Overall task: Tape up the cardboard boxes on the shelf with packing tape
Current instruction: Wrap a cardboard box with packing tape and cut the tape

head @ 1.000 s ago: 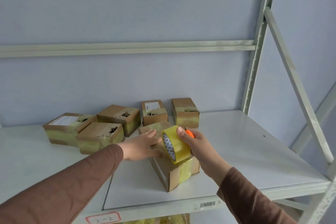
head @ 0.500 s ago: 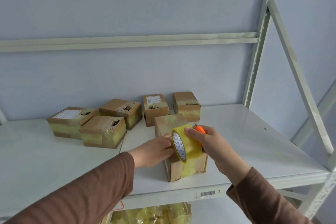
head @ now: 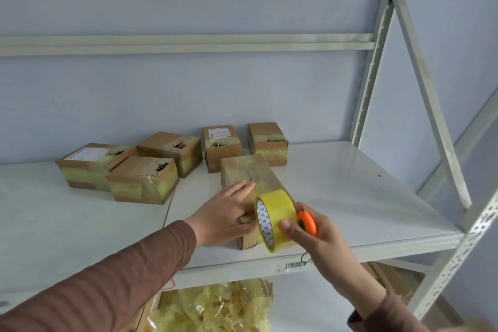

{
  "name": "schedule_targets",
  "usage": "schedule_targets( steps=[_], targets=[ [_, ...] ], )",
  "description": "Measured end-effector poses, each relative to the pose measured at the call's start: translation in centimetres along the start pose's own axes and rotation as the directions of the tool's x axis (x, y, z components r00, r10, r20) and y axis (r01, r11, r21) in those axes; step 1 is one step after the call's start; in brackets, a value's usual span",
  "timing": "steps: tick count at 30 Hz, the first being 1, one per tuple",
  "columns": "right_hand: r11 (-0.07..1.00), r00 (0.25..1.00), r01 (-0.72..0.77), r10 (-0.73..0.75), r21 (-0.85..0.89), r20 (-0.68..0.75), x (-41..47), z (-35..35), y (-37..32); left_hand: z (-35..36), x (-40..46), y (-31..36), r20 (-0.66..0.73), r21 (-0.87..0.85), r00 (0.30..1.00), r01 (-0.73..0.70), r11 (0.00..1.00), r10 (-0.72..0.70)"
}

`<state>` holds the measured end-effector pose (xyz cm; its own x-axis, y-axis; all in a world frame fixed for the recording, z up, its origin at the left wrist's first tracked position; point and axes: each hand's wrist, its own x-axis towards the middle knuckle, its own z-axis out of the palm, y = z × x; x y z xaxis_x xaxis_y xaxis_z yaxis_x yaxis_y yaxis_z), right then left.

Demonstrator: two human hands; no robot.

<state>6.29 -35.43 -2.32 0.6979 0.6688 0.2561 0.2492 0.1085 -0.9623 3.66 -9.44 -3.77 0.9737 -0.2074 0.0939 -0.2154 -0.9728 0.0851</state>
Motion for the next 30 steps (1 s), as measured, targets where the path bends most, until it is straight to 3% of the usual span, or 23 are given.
schedule_targets(
  steps=[8, 13, 16, 19, 22, 23, 25, 27, 30],
  targets=[
    [0.98, 0.98, -0.196, 0.197, -0.019, 0.033, -4.5, 0.4, 0.7, -0.6, -0.6, 0.8, -0.044, 0.069, 0.997, 0.068, 0.995, -0.065],
    [0.993, 0.998, -0.063, 0.064, 0.102, -0.002, -2.7, -1.4, -5.7, -6.4, 0.2, 1.5, -0.126, -0.283, 0.981, 0.11, 0.953, -0.15],
    [0.991, 1.0, -0.013, 0.016, 0.13, -0.019, 1.1, -2.5, -9.6, -10.0, 1.7, 1.6, -0.086, -0.601, 0.97, 0.132, 0.789, -0.228],
    [0.993, 0.993, -0.038, 0.051, 0.114, -0.108, 6.5, -2.3, -12.0, -12.8, 3.6, 1.2, -0.122, -0.724, 0.928, 0.16, 0.671, -0.352],
    [0.993, 0.983, -0.087, 0.098, 0.075, -0.156, 11.4, -1.4, -13.0, -14.4, 5.4, -0.1, -0.29, -0.686, 0.83, 0.167, 0.708, -0.477],
    [0.994, 0.983, -0.089, 0.097, 0.061, -0.157, 12.7, -1.0, -13.3, -15.1, 5.7, -0.4, -0.269, -0.66, 0.852, 0.177, 0.73, -0.45],
    [0.996, 0.981, -0.085, 0.089, 0.031, -0.169, 14.9, -0.6, -13.5, -16.2, 5.7, -0.6, -0.041, -0.647, 0.94, 0.233, 0.726, -0.338],
    [0.997, 0.979, -0.075, 0.078, 0.021, -0.19, 16.4, -0.3, -13.4, -16.9, 5.6, -1.0, 0.132, -0.646, 0.963, 0.265, 0.716, -0.236],
    [0.998, 0.987, -0.038, 0.045, 0.047, -0.151, 17.1, -0.1, -12.1, -16.5, 5.9, -2.1, 0.065, -0.422, 0.97, 0.239, 0.874, -0.234]
  ],
)
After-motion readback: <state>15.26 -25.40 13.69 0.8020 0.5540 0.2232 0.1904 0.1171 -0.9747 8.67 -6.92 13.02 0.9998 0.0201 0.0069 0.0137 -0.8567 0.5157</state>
